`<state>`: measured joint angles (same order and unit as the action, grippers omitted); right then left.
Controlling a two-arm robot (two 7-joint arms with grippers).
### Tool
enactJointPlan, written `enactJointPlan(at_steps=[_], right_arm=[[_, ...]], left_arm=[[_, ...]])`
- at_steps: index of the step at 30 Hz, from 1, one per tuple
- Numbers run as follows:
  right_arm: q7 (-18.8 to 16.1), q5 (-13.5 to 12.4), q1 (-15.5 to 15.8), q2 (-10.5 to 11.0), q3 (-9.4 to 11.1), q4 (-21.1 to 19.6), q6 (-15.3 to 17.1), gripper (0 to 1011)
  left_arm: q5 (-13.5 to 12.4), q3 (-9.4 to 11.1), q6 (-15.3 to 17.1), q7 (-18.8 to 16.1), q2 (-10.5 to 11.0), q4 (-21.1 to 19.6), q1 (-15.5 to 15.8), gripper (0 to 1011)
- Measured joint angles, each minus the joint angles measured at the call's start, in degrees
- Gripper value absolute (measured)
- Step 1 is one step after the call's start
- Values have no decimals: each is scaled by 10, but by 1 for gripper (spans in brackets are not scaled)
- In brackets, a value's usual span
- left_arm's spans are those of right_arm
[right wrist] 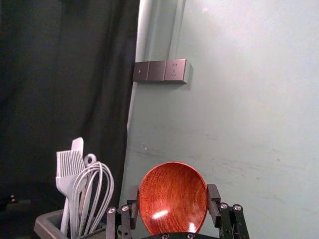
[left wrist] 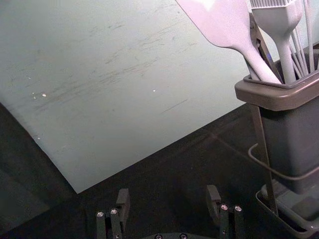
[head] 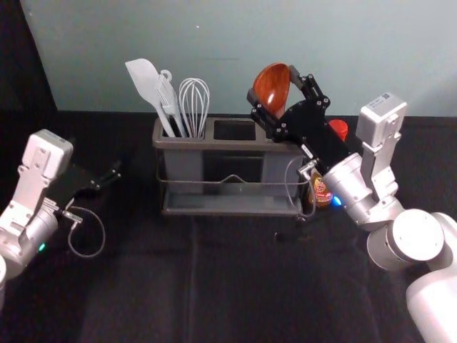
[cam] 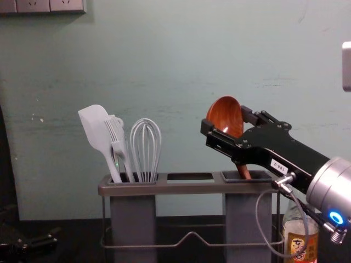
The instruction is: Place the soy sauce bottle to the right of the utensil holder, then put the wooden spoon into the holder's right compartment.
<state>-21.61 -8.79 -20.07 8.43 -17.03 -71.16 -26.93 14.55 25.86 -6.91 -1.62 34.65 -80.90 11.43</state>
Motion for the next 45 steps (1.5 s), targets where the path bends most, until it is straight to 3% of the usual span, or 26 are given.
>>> enactJointPlan(at_steps=[23, 31, 45], right_arm=[[-2, 3, 4, 0, 1, 0, 3, 837], [-1, 9, 3, -1, 0, 2, -1, 1004], [-2, 2, 2, -2, 4, -7, -7, 1004]], left_arm=[[0, 0, 0, 0, 0, 0, 0, 1005], [0, 0, 0, 0, 0, 0, 0, 1005], [0, 0, 0, 0, 0, 0, 0, 1005]])
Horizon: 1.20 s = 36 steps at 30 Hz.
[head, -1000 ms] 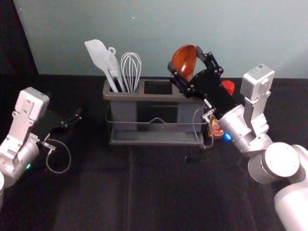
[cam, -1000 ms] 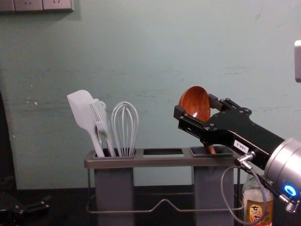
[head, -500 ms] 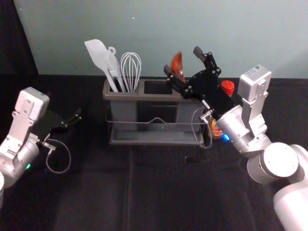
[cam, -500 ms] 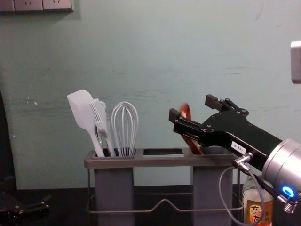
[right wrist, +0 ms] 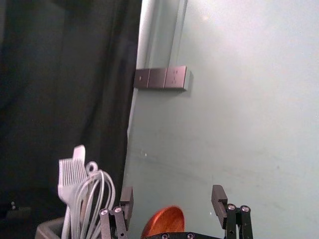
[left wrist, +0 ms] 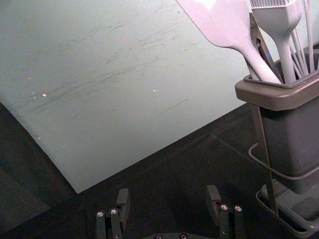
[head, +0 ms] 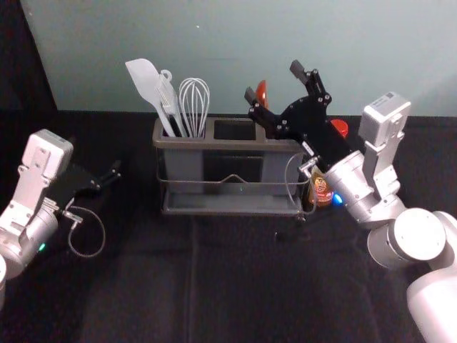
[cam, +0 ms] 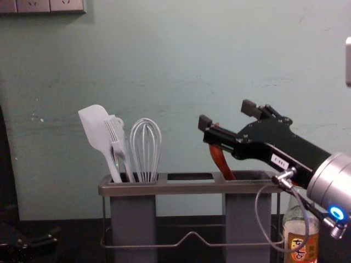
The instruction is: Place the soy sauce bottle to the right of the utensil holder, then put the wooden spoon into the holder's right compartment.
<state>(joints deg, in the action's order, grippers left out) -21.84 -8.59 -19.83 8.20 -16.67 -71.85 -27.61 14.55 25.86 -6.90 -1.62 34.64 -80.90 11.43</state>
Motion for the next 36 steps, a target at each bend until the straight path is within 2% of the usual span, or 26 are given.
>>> enactJointPlan(at_steps=[9, 15, 23, 28, 32, 33, 35, 36], right_arm=[[-12, -34, 21, 11, 21, -55, -14, 1004], [-10, -37, 41, 25, 36, -91, -14, 1004], [3, -44, 78, 47, 75, -131, -15, 1004], [13, -47, 104, 60, 109, -145, -17, 1004], [40, -21, 119, 61, 134, -148, -17, 1004], [55, -1, 123, 60, 142, -148, -16, 1004], [73, 21, 128, 57, 150, -148, -11, 1004], [91, 43, 132, 54, 157, -148, -1, 1004]], left_arm=[[0, 0, 0, 0, 0, 0, 0, 1005], [0, 0, 0, 0, 0, 0, 0, 1005], [0, 0, 0, 0, 0, 0, 0, 1005], [0, 0, 0, 0, 0, 0, 0, 1005], [0, 0, 0, 0, 0, 0, 0, 1005], [0, 0, 0, 0, 0, 0, 0, 1005], [0, 0, 0, 0, 0, 0, 0, 1005], [0, 0, 0, 0, 0, 0, 0, 1005]])
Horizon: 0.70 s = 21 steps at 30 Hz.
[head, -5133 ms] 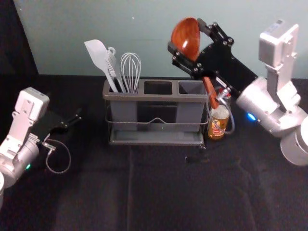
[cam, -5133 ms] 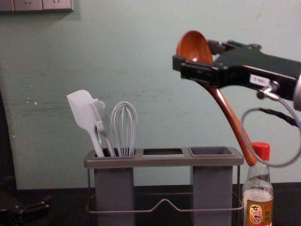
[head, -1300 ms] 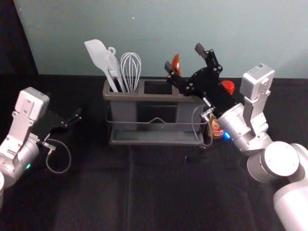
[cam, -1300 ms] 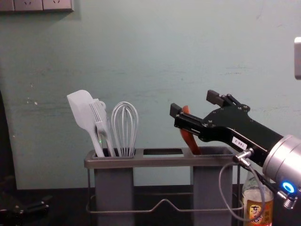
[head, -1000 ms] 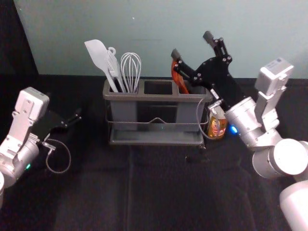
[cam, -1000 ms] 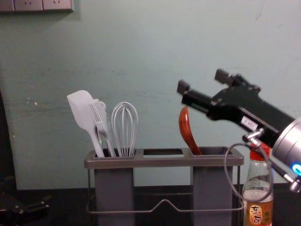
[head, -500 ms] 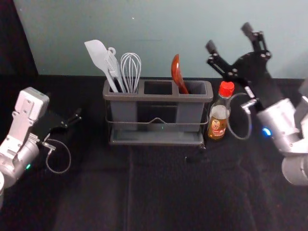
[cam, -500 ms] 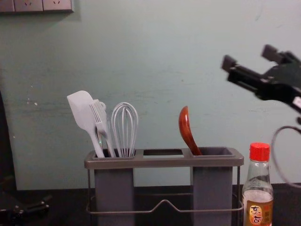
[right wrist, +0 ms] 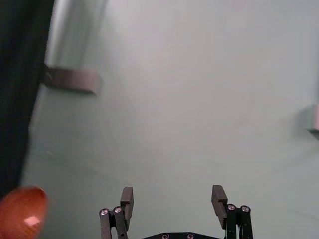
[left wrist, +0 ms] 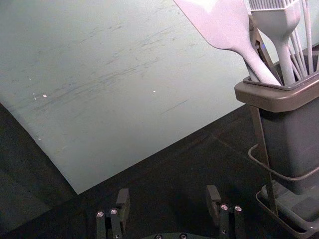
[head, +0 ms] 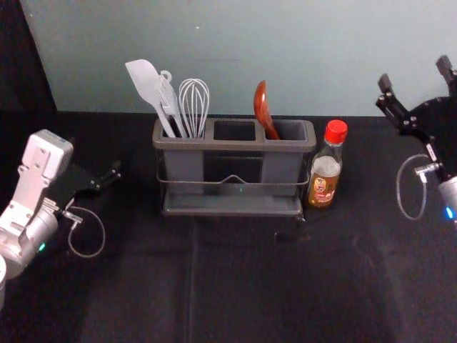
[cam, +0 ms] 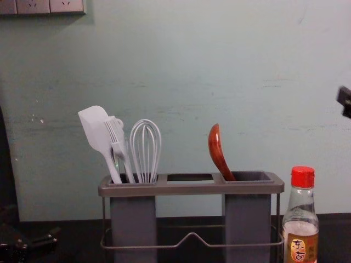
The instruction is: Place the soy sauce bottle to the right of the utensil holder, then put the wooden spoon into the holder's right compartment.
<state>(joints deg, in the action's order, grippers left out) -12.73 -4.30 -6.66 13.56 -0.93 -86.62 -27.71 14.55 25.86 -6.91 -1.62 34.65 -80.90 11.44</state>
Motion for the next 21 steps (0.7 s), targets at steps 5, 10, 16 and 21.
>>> enactJointPlan(at_steps=[5, 10, 16, 21], right_arm=[[37, 40, 5, -13, 16, 9, 19, 1004], [48, 59, 5, -21, 26, 18, 30, 1004], [49, 77, 10, -20, 31, 20, 71, 1004], [50, 96, 19, -13, 28, 9, 152, 1004]], left_arm=[[0, 0, 0, 0, 0, 0, 0, 1005], [0, 0, 0, 0, 0, 0, 0, 1005], [0, 0, 0, 0, 0, 0, 0, 1005], [0, 0, 0, 0, 0, 0, 0, 1005]])
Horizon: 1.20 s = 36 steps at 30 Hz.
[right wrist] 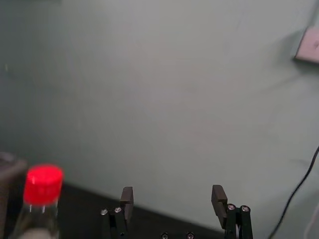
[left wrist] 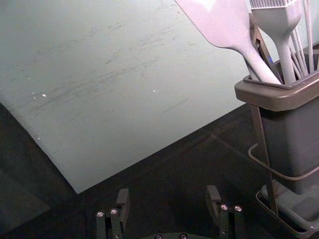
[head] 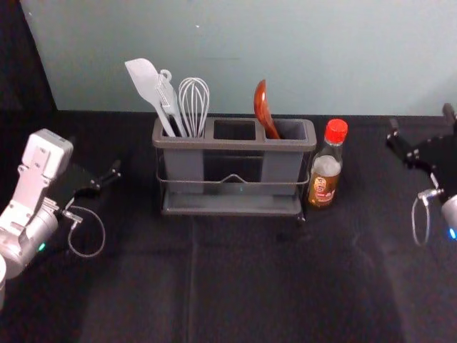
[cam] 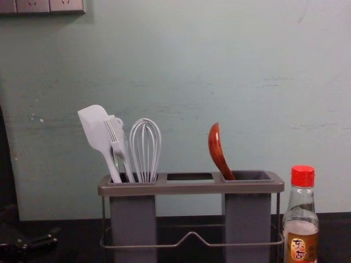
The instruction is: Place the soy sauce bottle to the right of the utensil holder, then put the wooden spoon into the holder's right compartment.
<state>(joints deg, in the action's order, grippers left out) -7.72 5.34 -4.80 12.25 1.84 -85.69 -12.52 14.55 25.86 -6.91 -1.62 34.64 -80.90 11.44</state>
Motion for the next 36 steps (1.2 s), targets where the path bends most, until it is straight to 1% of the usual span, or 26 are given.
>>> enactJointPlan(at_steps=[1, 3, 4, 5, 7, 10, 14, 16, 18, 22, 23, 26, 30, 33, 36], right_arm=[[1, 5, 1, 2, -2, -2, 13, 1004], [3, 15, 2, 5, -6, -4, 30, 1004], [4, 27, 2, 9, -12, -4, 42, 1004], [4, 27, 2, 9, -12, -4, 42, 1004], [8, 47, 2, 16, -22, 1, 54, 1004], [13, 63, -3, 22, -31, 12, 58, 1004], [16, 75, -8, 25, -38, 28, 59, 1004], [18, 81, -14, 27, -42, 40, 52, 1004], [21, 87, -20, 29, -48, 57, 34, 1004], [26, 100, -31, 32, -61, 87, 11, 1004], [26, 100, -31, 32, -61, 87, 11, 1004], [28, 111, -36, 36, -70, 99, 9, 1004], [29, 117, -37, 39, -73, 100, 10, 1004], [29, 113, -32, 38, -70, 82, 25, 1004], [29, 108, -27, 36, -66, 68, 33, 1004]], left_arm=[[0, 0, 0, 0, 0, 0, 0, 1005], [0, 0, 0, 0, 0, 0, 0, 1005], [0, 0, 0, 0, 0, 0, 0, 1005], [0, 0, 0, 0, 0, 0, 0, 1005], [0, 0, 0, 0, 0, 0, 0, 1005], [0, 0, 0, 0, 0, 0, 0, 1005], [0, 0, 0, 0, 0, 0, 0, 1005], [0, 0, 0, 0, 0, 0, 0, 1005], [0, 0, 0, 0, 0, 0, 0, 1005], [0, 0, 0, 0, 0, 0, 0, 1005], [0, 0, 0, 0, 0, 0, 0, 1005], [0, 0, 0, 0, 0, 0, 0, 1005], [0, 0, 0, 0, 0, 0, 0, 1005], [0, 0, 0, 0, 0, 0, 0, 1005], [0, 0, 0, 0, 0, 0, 0, 1005]])
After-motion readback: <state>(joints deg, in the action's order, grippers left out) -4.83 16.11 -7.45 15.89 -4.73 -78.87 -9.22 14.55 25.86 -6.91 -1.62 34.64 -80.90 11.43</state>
